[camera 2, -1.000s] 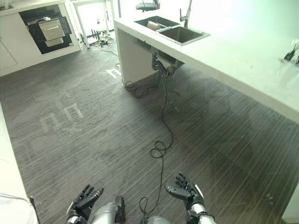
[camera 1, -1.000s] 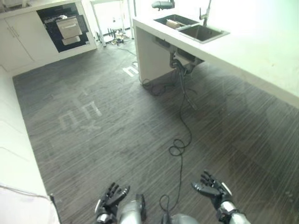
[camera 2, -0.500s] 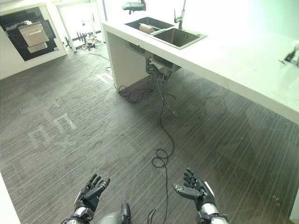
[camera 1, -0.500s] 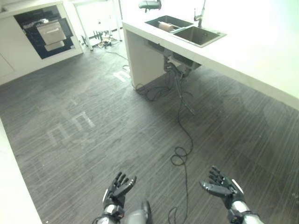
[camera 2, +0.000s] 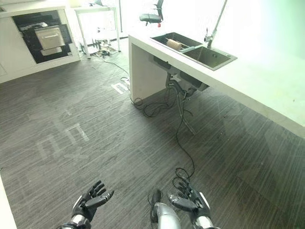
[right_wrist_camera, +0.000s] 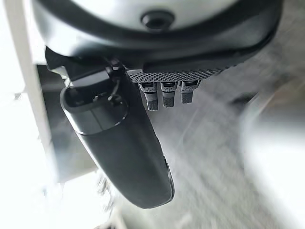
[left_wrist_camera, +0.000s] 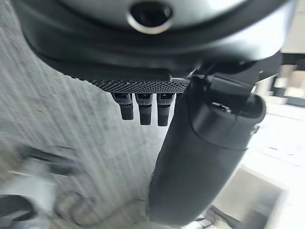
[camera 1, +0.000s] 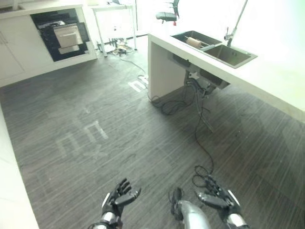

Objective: Place the dishes in the dishwasher.

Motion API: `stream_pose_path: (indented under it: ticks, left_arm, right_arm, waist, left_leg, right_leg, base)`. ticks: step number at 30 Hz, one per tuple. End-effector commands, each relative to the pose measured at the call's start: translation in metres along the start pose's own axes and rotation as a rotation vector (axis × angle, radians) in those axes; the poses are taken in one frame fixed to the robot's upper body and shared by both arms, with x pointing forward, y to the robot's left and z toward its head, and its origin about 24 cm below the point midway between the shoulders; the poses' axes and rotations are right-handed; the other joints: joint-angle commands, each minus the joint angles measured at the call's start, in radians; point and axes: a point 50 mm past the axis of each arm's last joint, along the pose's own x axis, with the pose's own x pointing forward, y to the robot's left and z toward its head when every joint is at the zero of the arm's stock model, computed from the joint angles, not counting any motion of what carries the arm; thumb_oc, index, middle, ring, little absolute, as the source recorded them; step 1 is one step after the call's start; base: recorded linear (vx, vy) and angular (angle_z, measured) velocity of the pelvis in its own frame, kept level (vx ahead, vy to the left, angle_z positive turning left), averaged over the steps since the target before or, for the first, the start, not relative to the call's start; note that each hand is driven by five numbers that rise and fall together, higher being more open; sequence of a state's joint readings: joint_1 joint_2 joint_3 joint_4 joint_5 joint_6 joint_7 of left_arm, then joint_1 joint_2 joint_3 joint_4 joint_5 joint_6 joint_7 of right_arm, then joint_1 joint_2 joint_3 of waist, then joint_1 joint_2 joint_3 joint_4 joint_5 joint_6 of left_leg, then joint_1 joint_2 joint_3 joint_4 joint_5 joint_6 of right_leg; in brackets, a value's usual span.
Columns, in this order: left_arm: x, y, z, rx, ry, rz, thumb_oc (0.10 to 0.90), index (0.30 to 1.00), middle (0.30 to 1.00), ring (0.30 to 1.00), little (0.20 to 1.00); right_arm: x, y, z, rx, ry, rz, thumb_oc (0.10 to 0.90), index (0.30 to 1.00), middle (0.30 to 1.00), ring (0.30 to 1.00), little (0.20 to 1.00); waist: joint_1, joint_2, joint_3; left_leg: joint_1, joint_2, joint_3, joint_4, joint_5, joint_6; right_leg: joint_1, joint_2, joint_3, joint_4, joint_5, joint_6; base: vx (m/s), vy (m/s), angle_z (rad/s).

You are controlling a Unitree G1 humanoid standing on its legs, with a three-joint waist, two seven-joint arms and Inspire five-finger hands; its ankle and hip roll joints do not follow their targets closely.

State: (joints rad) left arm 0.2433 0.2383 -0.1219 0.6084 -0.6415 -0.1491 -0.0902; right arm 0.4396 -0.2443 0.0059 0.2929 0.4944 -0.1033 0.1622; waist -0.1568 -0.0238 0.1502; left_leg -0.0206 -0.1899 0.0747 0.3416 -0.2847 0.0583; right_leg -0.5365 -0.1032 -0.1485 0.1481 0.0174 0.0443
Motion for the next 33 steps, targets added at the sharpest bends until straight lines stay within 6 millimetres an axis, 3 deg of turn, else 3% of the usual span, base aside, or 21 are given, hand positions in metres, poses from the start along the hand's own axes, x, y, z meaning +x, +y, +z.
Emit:
stream_pose_path:
  ticks: [1, 6, 9, 10, 11, 12, 14, 17, 18, 20, 21, 22, 26, 29, 31, 33]
  left_arm:
    - [0.003, -0.020, 0.058, 0.050, -0.266, -0.122, 0.800, 0.900, 0.900, 0.900, 0.900]
    - [0.005, -0.028, 0.069, 0.046, -0.283, -0.153, 0.800, 0.900, 0.900, 0.900, 0.900]
    - [0.005, -0.033, 0.076, 0.038, -0.313, -0.172, 0.800, 0.900, 0.900, 0.900, 0.900]
    - [0.004, -0.037, 0.078, 0.015, -0.330, -0.188, 0.800, 0.900, 0.900, 0.900, 0.900]
    - [0.003, -0.041, 0.079, 0.003, -0.349, -0.204, 0.800, 0.900, 0.900, 0.900, 0.900]
    - [0.001, -0.045, 0.080, -0.001, -0.374, -0.224, 0.800, 0.900, 0.900, 0.900, 0.900]
    - [-0.001, -0.048, 0.085, 0.017, -0.405, -0.247, 0.800, 0.900, 0.900, 0.900, 0.900]
    - [-0.006, -0.046, 0.090, 0.014, -0.435, -0.252, 0.800, 0.900, 0.900, 0.900, 0.900]
    - [-0.009, -0.042, 0.090, 0.018, -0.448, -0.242, 0.800, 0.900, 0.900, 0.900, 0.900]
    - [-0.014, -0.037, 0.091, 0.018, -0.462, -0.230, 0.800, 0.900, 0.900, 0.900, 0.900]
    - [-0.016, -0.036, 0.090, 0.014, -0.467, -0.227, 0.800, 0.900, 0.900, 0.900, 0.900]
    - [-0.021, -0.034, 0.086, 0.031, -0.489, -0.236, 0.800, 0.900, 0.900, 0.900, 0.900]
    - [-0.019, -0.037, 0.094, 0.055, -0.512, -0.257, 0.800, 0.900, 0.900, 0.900, 0.900]
    - [-0.018, -0.039, 0.110, 0.125, -0.543, -0.297, 0.800, 0.900, 0.900, 0.900, 0.900]
    - [-0.019, -0.041, 0.115, 0.159, -0.558, -0.319, 0.800, 0.900, 0.900, 0.900, 0.900]
    - [-0.020, -0.044, 0.120, 0.197, -0.570, -0.335, 0.800, 0.900, 0.900, 0.900, 0.900]
  right_arm:
    - [0.031, 0.035, 0.081, -0.035, -0.335, 0.160, 0.800, 0.900, 0.900, 0.900, 0.900]
    - [0.033, 0.037, 0.094, -0.047, -0.365, 0.158, 0.800, 0.900, 0.900, 0.900, 0.900]
    - [0.032, 0.034, 0.100, -0.053, -0.389, 0.151, 0.800, 0.900, 0.900, 0.900, 0.900]
    - [0.030, 0.032, 0.103, -0.083, -0.400, 0.143, 0.800, 0.900, 0.900, 0.900, 0.900]
    - [0.030, 0.031, 0.104, -0.107, -0.406, 0.148, 0.800, 0.900, 0.900, 0.900, 0.900]
    - [0.028, 0.028, 0.105, -0.127, -0.411, 0.156, 0.800, 0.900, 0.900, 0.900, 0.900]
    - [0.026, 0.024, 0.107, -0.136, -0.426, 0.153, 0.800, 0.900, 0.900, 0.900, 0.900]
    - [0.027, 0.026, 0.113, -0.138, -0.446, 0.177, 0.800, 0.900, 0.900, 0.900, 0.900]
    - [0.026, 0.030, 0.115, -0.152, -0.452, 0.198, 0.800, 0.900, 0.900, 0.900, 0.900]
    - [0.023, 0.034, 0.117, -0.170, -0.461, 0.224, 0.800, 0.900, 0.900, 0.900, 0.900]
    - [0.021, 0.035, 0.119, -0.176, -0.465, 0.237, 0.800, 0.900, 0.900, 0.900, 0.900]
    - [0.017, 0.037, 0.126, -0.211, -0.501, 0.264, 0.800, 0.900, 0.900, 0.900, 0.900]
    - [0.015, 0.039, 0.136, -0.230, -0.532, 0.275, 0.800, 0.900, 0.900, 0.900, 0.900]
    - [0.009, 0.039, 0.138, -0.198, -0.554, 0.267, 0.800, 0.900, 0.900, 0.900, 0.900]
    - [0.007, 0.042, 0.138, -0.190, -0.568, 0.263, 0.800, 0.900, 0.900, 0.900, 0.900]
    - [0.008, 0.046, 0.138, -0.172, -0.576, 0.260, 0.800, 0.900, 0.900, 0.900, 0.900]
  waist:
    - [0.059, -0.001, -0.049]
    - [0.065, -0.014, -0.106]
    - [0.066, -0.018, -0.120]
    - [0.067, -0.027, -0.113]
    - [0.072, -0.044, -0.109]
    - [0.079, -0.050, -0.100]
    - [0.098, -0.051, -0.073]
    - [0.123, -0.047, -0.052]
    - [0.129, -0.030, -0.059]
    - [0.139, 0.014, -0.058]
    - [0.148, 0.028, -0.060]
    - [0.176, 0.043, -0.058]
    - [0.166, 0.043, -0.062]
    - [0.155, 0.036, -0.085]
    - [0.152, 0.031, -0.093]
    - [0.150, 0.035, -0.101]
  left_leg:
    - [0.027, 0.059, -0.125, -0.042, -0.020, 0.021]
    - [0.076, 0.081, -0.088, -0.042, -0.029, -0.015]
    - [0.119, 0.099, -0.061, -0.042, 0.092, -0.056]
    - [0.101, 0.117, -0.015, 0.097, 0.222, -0.105]
    - [0.024, 0.107, 0.017, 0.247, 0.281, -0.125]
    - [-0.077, 0.129, 0.048, 0.402, 0.320, -0.138]
    - [-0.183, 0.182, 0.076, 0.416, 0.292, -0.118]
    - [-0.169, 0.187, 0.111, 0.174, 0.260, -0.093]
    - [-0.161, 0.203, 0.122, -0.035, 0.303, -0.100]
    - [-0.265, 0.261, 0.087, -0.042, 0.263, -0.117]
    - [-0.317, 0.286, 0.062, -0.042, 0.269, -0.130]
    - [-0.394, 0.306, 0.005, -0.042, 0.320, -0.152]
    - [-0.356, 0.299, 0.019, -0.042, 0.268, -0.127]
    - [-0.307, 0.267, 0.018, -0.042, 0.225, -0.087]
    - [-0.294, 0.249, 0.016, -0.042, 0.211, -0.065]
    - [-0.275, 0.223, 0.000, -0.042, 0.188, -0.034]
  right_leg:
    - [0.128, -0.016, -0.001, 0.152, 0.065, 0.097]
    - [0.204, -0.003, -0.014, 0.152, -0.008, 0.057]
    - [0.229, 0.004, -0.015, 0.152, -0.050, 0.028]
    - [0.266, -0.003, -0.023, 0.152, -0.078, 0.002]
    - [0.286, -0.020, -0.033, 0.152, -0.092, -0.015]
    - [0.316, -0.025, -0.051, 0.152, -0.113, -0.035]
    - [0.360, -0.019, -0.069, 0.152, -0.134, -0.040]
    - [0.387, 0.001, -0.035, 0.152, -0.163, -0.020]
    - [0.385, 0.029, -0.012, 0.152, -0.174, -0.011]
    - [0.398, 0.089, 0.009, 0.152, -0.197, -0.004]
    - [0.409, 0.110, 0.020, 0.152, -0.215, -0.006]
    - [0.454, 0.137, 0.048, 0.152, -0.262, -0.020]
    - [0.478, 0.100, 0.045, 0.152, -0.262, -0.003]
    - [0.535, 0.070, 0.045, 0.152, -0.257, 0.031]
    - [0.555, 0.057, 0.038, 0.152, -0.203, 0.054]
    - [0.547, 0.057, 0.042, 0.247, -0.089, 0.093]
  base:
    - [0.46, -0.310, -0.04]
    - [0.34, -0.228, -0.17]
    - [0.32, -0.218, 0.34]
    - [0.30, -0.274, -0.23]
    - [0.34, -0.331, -0.20]
    - [0.26, -0.260, -0.07]
    - [0.21, -0.155, -0.21]
    - [0.28, 0.026, -0.26]
    - [0.34, 0.149, -0.50]
    - [0.33, 0.175, -0.45]
    - [0.66, 0.302, -0.77]
    - [0.61, 0.281, -0.77]
    - [0.39, 0.262, -0.89]
    - [0.41, 0.235, -0.15]
    - [0.35, 0.190, 0.02]
    - [0.31, 0.193, 0.07]
